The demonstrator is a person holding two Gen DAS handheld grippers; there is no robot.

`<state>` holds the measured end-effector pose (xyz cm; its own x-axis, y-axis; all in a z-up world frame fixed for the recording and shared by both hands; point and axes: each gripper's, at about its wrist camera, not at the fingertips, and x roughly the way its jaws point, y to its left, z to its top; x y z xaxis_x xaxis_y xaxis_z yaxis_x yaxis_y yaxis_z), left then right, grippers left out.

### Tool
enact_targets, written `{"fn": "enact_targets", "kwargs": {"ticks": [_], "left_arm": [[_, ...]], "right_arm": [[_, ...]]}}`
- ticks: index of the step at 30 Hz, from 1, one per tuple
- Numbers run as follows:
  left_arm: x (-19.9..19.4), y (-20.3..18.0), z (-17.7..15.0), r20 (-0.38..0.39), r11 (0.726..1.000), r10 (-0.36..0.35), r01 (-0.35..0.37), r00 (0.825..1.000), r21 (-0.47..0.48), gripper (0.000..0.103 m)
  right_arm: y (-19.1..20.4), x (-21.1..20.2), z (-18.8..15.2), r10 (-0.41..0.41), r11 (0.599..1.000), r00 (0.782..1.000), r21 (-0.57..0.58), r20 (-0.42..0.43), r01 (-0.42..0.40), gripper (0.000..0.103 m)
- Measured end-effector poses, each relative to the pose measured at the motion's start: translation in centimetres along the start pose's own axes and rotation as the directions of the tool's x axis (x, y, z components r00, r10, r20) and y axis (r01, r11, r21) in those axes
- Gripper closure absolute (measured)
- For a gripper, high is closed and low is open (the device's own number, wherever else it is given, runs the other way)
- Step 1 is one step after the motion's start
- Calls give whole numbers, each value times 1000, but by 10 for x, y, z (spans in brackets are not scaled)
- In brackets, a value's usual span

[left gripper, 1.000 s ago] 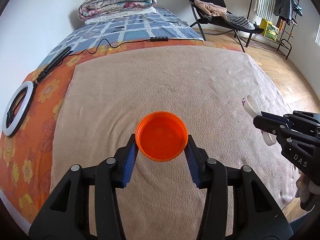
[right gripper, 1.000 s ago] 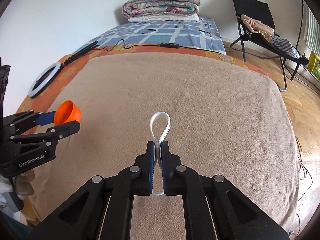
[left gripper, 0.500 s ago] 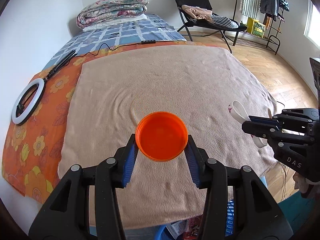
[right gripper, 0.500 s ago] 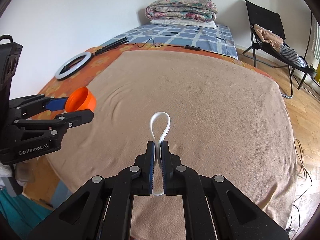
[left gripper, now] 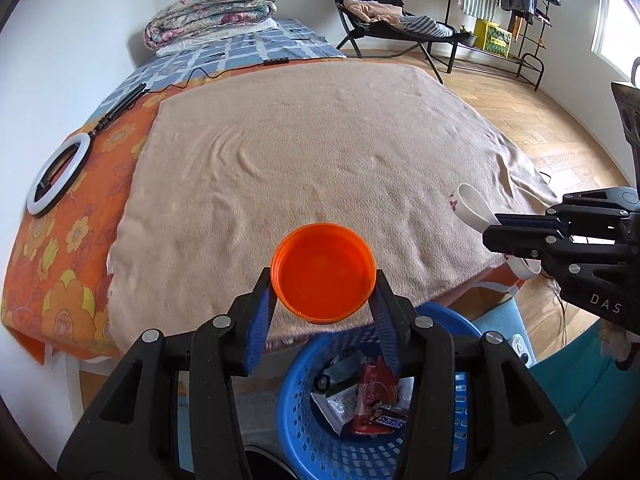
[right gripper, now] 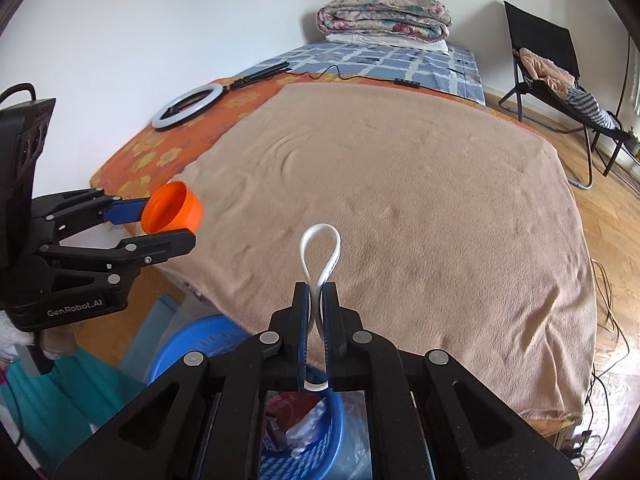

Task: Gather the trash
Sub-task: 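Carry the orange cap and white wristband over the blue basket and open both tools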

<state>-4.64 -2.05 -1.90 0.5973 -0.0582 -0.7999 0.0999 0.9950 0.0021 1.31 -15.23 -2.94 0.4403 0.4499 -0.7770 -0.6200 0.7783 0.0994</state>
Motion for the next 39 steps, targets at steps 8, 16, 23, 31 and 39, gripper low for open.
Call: {"fn": "enact_targets", "kwargs": {"ticks": [8,16,23,31,39], "left_arm": [[16,-8,-45,-80,1000,-12,12,997,5,56],[29,-9,-69,-140,1000,-31,30,990,-10,56],[40,-19,-83,-177,999,-45,47,983,6,56],[45,-21,-90,-205,998,-53,56,977,8,56],[46,-16,-89,-209,999,-46,46,977,-6,42]], "right_arm": [[15,0,-40,13,1000,998,-17,-54,-14,98],[29,15,-80,33,999,990,-22,-137,-37,98],[34,24,-103,51,998,982,-17,-184,-55,98],[36,28,-113,55,998,977,-23,-208,-61,98],[33,29,-115,63,998,976,-1,-211,-65,78]]}}
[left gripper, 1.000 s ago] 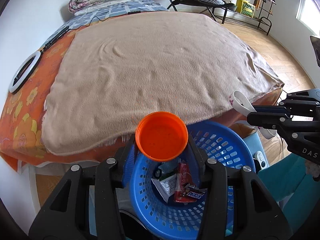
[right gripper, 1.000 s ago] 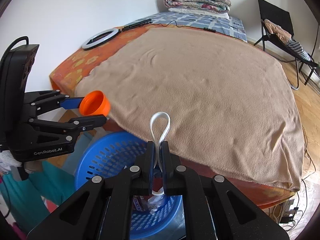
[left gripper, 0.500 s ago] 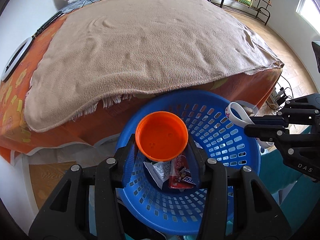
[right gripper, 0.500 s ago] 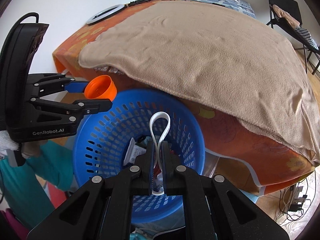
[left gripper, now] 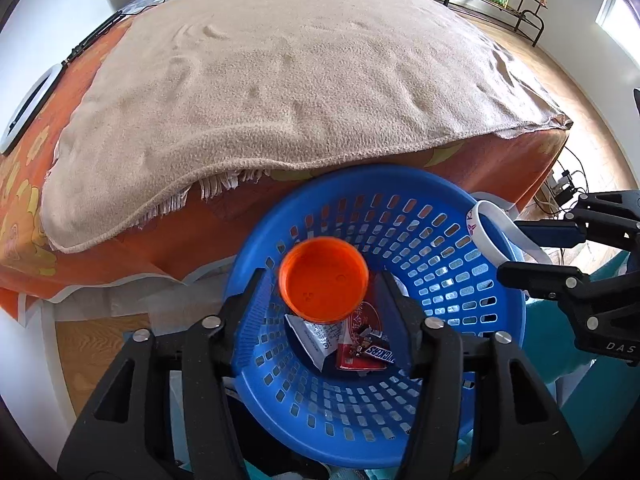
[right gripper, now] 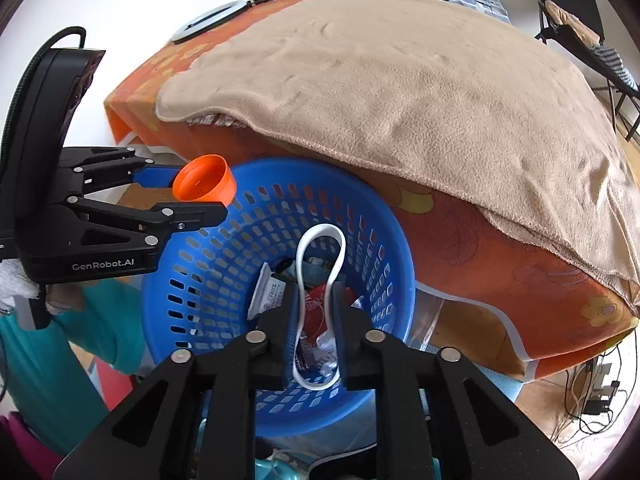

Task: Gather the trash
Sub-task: 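Carry the orange cap and white wristband over the blue basket and open both tools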

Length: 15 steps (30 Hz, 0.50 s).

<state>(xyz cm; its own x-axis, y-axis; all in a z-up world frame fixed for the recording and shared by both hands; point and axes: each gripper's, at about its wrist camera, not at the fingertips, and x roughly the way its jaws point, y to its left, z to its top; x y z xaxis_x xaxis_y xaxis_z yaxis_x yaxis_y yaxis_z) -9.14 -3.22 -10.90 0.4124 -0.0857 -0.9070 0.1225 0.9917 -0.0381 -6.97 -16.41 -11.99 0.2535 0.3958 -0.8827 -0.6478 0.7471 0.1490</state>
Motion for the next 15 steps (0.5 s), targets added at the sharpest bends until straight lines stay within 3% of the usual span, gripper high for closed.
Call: {"fn": "enact_targets", "kwargs": {"ticks": [4,6,10,15], "left_arm": [[-3,2,0,8,1000,-3,3,1000,-8,41],[-4,4,1,11,1000,-2,2,1000,-12,41],[-7,7,3,20,1000,0,1,1000,-27,41],[-12,13,8,41,999,7,-5,999,-52,41]], "right_arm": [[1,-1,-1,-2,1000,1000,-5,4,2,73],[2,-2,-1,-7,1000,1000,-8,5,7,64],[3,-3,-1,-12,1000,1000,-15,6,12,64],[4,-5,-1,-39,999,999,-27,16,40,51]]}}
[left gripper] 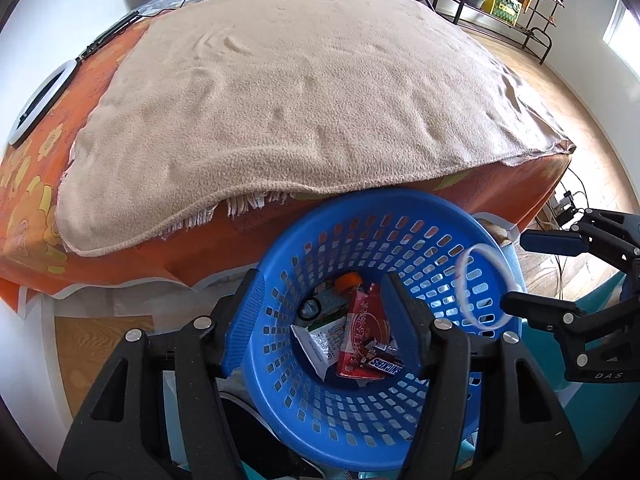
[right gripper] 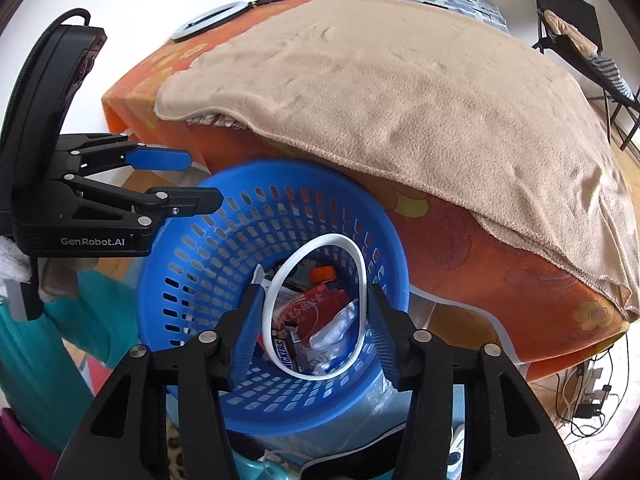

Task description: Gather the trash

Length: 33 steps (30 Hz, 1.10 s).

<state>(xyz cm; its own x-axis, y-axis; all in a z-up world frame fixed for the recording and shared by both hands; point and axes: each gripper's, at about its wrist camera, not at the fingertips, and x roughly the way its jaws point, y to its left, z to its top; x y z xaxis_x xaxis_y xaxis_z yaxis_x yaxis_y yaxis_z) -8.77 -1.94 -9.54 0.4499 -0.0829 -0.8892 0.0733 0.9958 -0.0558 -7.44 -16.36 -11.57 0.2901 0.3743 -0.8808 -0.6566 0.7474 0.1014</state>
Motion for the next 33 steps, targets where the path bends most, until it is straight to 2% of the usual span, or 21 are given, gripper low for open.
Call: {"fn": "enact_targets", "kwargs": {"ticks": [4,6,7,15,17,24,28,33], "left_arm": [[-5,3,4,16,1000,-1,1,1000,-20,39],[-9,5,7,29,1000,1,0,1000,-28,33],[-12,5,9,39,999,3,-2,999,-33,31],[-40,6,29,115,999,3,2,993,-46,31],[-48,5,35,138,999,2,4,990,-47,27],[-79,3,52,216,999,-3,13,976,-46,25],[-94,4,62,266,999,2,12,964,-50,17],[-111,3,75,320,999,7,6,947,-41,13]], "right_arm": [[0,-4,1,-29,1000,999,-4,15,29,49],[0,-6,2,-44,999,999,-2,22,44,38],[0,-7,3,-50,999,998,1,28,50,37],[-5,-24,14,-50,998,996,31,77,48,37],[-7,-30,18,-55,998,994,40,95,51,37],[-23,-55,39,-65,993,984,104,168,48,35],[-32,-67,50,-63,990,976,134,208,35,30],[-39,-79,67,-78,989,966,139,246,45,30]]}}
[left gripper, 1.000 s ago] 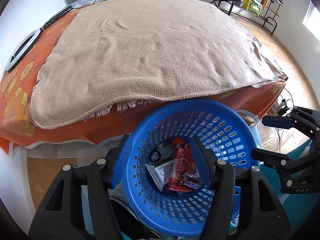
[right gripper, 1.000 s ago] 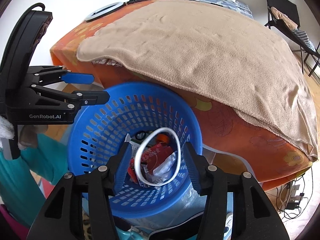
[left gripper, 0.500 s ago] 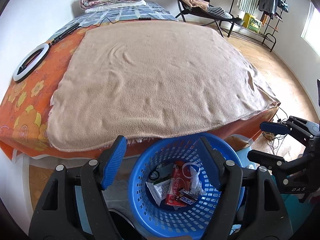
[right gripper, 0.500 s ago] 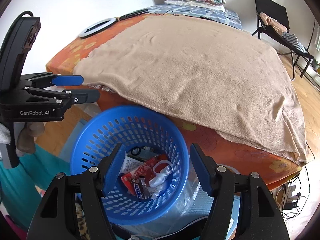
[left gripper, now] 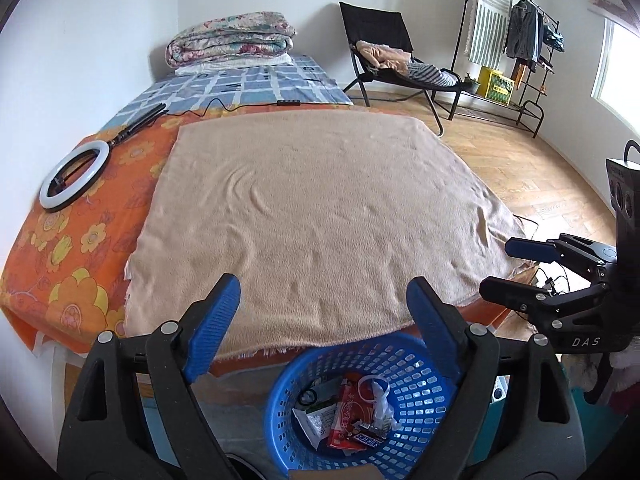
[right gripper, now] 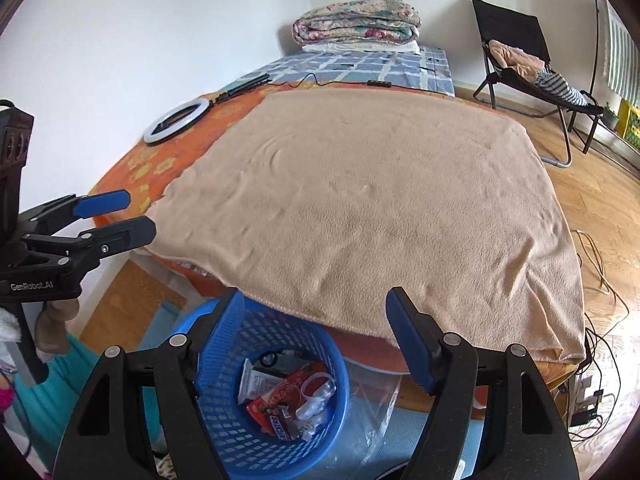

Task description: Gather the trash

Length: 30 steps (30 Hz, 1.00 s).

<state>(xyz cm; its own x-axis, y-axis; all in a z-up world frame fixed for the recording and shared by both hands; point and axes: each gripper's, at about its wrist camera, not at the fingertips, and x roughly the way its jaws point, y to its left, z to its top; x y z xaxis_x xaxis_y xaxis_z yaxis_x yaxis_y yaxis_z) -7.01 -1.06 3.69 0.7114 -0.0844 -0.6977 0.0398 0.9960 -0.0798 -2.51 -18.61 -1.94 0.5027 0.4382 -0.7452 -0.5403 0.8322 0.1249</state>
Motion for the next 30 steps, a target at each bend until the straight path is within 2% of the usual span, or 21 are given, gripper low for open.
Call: {"fn": "enact_targets", "kwargs": {"ticks": [2,6,14,19,24,30], "left_arm": [[-3,-1,8,23,1000,-2,2,1000,0,9],[-7,0,27,63,1000,-1,2,998,-5,8],[2,8,55,113,1000,21,-18,993,-26,3],[20,18,57,91,997,49,-43,995,-62,3],[31,22,56,82,994,92,-86,992,-66,3],[37,24,54,65,993,84,-79,994,-85,1]], "right_arm": [[-1,-2,8,-3,1000,1000,-4,15,4,29],[-5,-5,24,-15,1000,999,-6,51,15,24],[-16,-3,55,-23,1000,993,9,112,22,24],[-24,6,61,-25,999,990,37,140,20,23],[-31,22,62,-22,998,991,64,128,14,23],[-37,32,63,7,994,994,108,109,-19,23]]}}
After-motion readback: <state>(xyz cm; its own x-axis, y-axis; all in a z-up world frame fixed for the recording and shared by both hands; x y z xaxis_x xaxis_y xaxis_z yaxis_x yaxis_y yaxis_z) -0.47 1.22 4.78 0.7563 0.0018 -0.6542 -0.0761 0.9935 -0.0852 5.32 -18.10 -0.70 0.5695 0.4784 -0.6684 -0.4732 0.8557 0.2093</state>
